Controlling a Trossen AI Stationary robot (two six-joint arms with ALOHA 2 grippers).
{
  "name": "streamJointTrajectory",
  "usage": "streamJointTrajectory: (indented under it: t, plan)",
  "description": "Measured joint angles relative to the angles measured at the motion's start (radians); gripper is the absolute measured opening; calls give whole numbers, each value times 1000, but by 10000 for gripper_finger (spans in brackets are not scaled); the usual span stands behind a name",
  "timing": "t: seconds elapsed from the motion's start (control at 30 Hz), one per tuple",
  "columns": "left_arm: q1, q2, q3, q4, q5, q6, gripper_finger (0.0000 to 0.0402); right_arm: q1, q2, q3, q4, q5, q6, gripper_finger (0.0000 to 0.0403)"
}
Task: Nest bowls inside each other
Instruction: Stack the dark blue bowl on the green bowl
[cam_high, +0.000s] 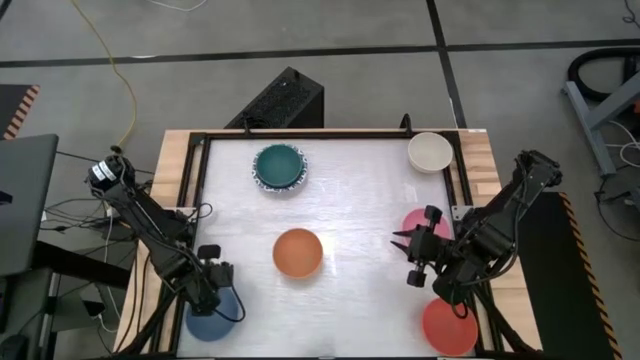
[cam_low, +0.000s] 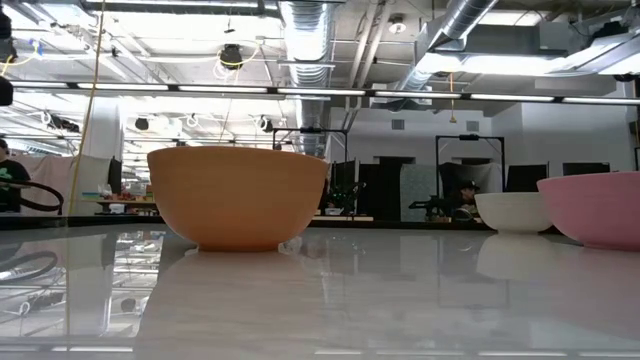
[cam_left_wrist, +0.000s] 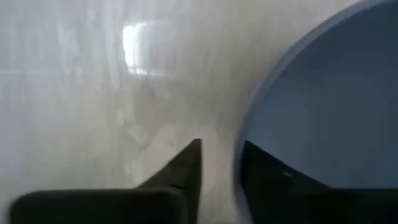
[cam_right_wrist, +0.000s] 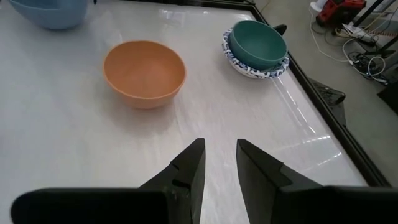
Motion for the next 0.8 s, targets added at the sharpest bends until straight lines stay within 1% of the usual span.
streamJointTrajectory:
  t: [0.07,0.13,0.23,0.43,0.6,0.7,0.8]
  plan:
    - [3,0,0,-1,-26,-21,33,0,0,0,8,0,0,113]
    - [10,0,0,-2,-40,-63,10,0,0,0,18,0,0,113]
    - [28,-1,0,1,-88,-157,6,0,0,0,27,0,0,113]
    - [60,-1,0,-3,-252,-421,2,0,0,0,46,0,2,113]
    - [71,-1,0,-35,-294,-617,1,0,0,0,46,0,30,113]
    - [71,-1,0,-41,-344,-687,0,0,0,0,48,0,34,113]
    - [71,-1,0,-50,-387,-714,0,0,0,0,71,0,35,113]
